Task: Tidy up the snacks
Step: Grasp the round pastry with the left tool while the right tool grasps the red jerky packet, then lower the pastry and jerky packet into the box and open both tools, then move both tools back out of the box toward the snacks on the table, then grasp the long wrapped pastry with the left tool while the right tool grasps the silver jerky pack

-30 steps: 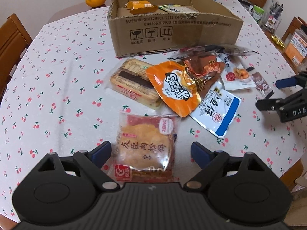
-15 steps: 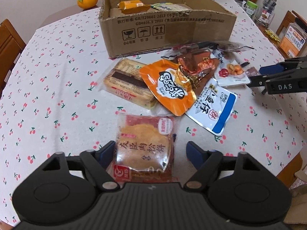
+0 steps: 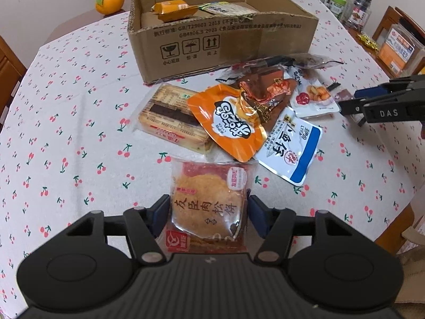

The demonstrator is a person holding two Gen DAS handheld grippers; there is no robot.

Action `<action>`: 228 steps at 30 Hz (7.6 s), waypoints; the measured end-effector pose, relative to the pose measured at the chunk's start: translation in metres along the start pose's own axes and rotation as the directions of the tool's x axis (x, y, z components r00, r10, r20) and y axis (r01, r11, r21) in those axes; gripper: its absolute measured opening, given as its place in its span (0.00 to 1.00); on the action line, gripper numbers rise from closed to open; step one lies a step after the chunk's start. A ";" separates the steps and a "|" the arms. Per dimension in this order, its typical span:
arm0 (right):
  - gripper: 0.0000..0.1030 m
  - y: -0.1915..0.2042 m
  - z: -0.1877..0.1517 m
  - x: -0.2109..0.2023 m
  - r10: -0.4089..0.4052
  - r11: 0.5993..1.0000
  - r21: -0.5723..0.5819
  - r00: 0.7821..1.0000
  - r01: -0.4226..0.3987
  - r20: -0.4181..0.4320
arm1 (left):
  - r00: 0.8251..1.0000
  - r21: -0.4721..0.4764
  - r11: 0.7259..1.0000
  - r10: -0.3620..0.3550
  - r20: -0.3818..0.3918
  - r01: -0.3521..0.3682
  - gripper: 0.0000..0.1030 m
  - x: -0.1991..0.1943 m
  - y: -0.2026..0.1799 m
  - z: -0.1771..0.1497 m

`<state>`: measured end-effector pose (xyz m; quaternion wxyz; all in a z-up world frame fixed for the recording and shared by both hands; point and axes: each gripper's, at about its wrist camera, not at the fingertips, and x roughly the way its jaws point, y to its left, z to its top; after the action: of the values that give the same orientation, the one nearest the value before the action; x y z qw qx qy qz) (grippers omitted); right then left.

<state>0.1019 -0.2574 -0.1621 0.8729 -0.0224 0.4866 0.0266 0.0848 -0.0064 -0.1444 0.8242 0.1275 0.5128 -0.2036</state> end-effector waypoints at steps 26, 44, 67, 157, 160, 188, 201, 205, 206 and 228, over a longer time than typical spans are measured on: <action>0.49 0.001 0.008 -0.019 -0.018 1.000 -0.005 1.000 0.018 0.002 | 0.999 0.012 0.999 -0.030 -0.018 0.030 0.53 -0.013 0.003 0.004; 0.49 0.002 0.034 -0.067 0.035 0.997 -0.075 0.998 -0.032 0.048 | 0.997 0.015 0.998 -0.063 0.035 0.062 0.53 -0.060 -0.009 0.040; 0.49 0.025 0.108 -0.076 0.136 0.973 -0.208 0.978 -0.101 0.159 | 0.982 0.074 0.997 -0.026 0.189 0.013 0.53 -0.042 0.020 0.171; 1.00 0.021 0.100 0.002 -0.090 0.996 -0.014 0.996 0.090 -0.013 | 0.978 -0.099 0.992 0.100 0.181 -0.083 0.87 -0.039 0.012 0.065; 1.00 0.021 0.098 0.016 -0.088 0.996 -0.005 0.995 0.088 -0.041 | 0.980 -0.108 0.991 0.095 0.175 -0.077 0.87 -0.038 0.013 0.065; 1.00 -0.023 0.058 0.037 -0.107 0.993 0.025 0.984 0.112 -0.143 | 0.987 -0.181 0.981 0.100 0.129 -0.076 0.87 -0.017 0.027 0.079; 1.00 -0.031 0.050 0.041 -0.034 0.998 0.054 0.991 0.041 -0.127 | 0.991 -0.327 0.939 0.126 0.052 -0.102 0.87 0.042 0.052 0.095; 1.00 -0.032 0.050 0.041 -0.027 0.998 0.045 0.992 0.033 -0.120 | 0.989 -0.316 0.940 0.143 0.028 -0.127 0.88 0.042 0.051 0.090; 1.00 -0.032 0.049 0.041 -0.026 0.999 0.043 0.993 0.031 -0.120 | 0.990 -0.316 0.940 0.142 0.026 -0.127 0.87 0.041 0.051 0.088; 1.00 -0.057 0.056 0.045 -0.020 1.000 -0.013 0.992 0.018 -0.126 | 0.983 -0.325 0.928 0.178 -0.044 -0.183 0.95 0.022 0.059 0.027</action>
<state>0.1763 -0.3095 -0.1701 0.8405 -0.0340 0.5403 0.0197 0.1425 0.0298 -0.1525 0.8456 0.0367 0.5312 -0.0379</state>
